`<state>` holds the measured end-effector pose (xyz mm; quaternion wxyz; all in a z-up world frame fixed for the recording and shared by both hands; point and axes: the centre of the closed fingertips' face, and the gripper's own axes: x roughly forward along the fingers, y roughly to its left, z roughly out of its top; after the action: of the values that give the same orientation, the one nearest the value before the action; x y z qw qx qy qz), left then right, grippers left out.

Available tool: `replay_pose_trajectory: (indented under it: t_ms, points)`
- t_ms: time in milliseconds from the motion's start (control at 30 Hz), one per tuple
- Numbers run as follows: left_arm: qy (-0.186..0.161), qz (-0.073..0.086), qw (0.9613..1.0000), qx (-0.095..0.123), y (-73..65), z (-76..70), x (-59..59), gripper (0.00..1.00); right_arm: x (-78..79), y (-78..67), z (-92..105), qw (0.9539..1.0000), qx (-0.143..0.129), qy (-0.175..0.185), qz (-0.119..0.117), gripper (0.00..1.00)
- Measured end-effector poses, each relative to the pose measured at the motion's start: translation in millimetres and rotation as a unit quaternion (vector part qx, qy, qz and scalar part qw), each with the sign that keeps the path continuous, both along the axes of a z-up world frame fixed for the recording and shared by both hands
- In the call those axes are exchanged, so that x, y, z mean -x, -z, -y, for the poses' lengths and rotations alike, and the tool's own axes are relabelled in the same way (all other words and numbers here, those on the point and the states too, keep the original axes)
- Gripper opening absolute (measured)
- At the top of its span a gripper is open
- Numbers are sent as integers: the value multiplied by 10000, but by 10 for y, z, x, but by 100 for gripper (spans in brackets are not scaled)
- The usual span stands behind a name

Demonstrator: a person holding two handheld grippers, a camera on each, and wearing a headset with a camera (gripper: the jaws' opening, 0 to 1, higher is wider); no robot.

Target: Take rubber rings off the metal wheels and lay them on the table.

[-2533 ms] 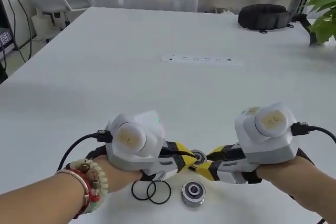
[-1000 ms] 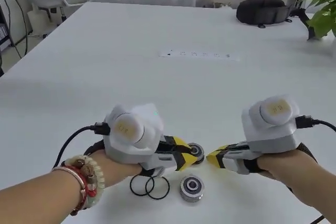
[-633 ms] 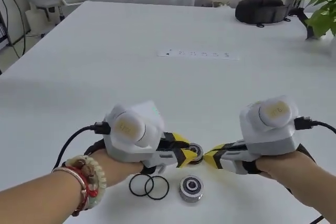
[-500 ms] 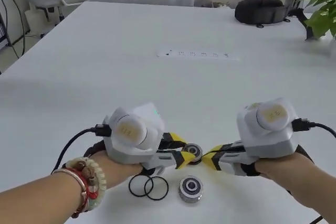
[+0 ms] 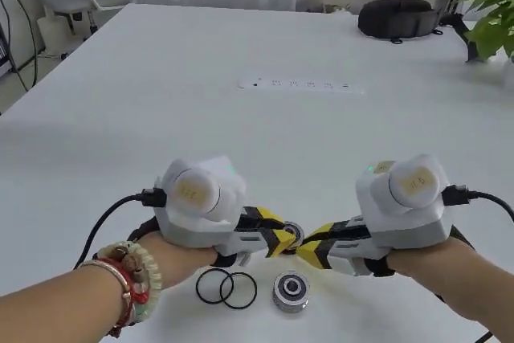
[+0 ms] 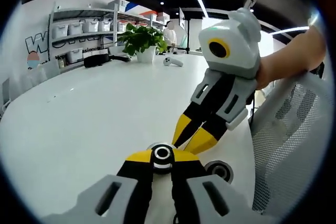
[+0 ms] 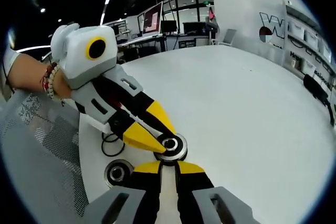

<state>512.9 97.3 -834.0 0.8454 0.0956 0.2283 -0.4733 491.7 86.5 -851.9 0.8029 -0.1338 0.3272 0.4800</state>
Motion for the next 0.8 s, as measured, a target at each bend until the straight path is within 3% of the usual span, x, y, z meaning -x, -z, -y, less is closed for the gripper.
replay_pose_trajectory:
  t_ms: [133, 500, 800]
  points:
    - [98, 86, 9999, -73, 9, 10, 14, 6, 3, 1, -10, 10000, 13, -14, 4, 7]
    - [262, 26, 9996, -53, 16, 16, 75, 6, -17, 19, -38, 9998, 83, -40, 170, 24]
    - [287, 72, 9995, -73, 16, 8, 79, 6, -18, 5, -49, 9998, 44, -89, 171, 19]
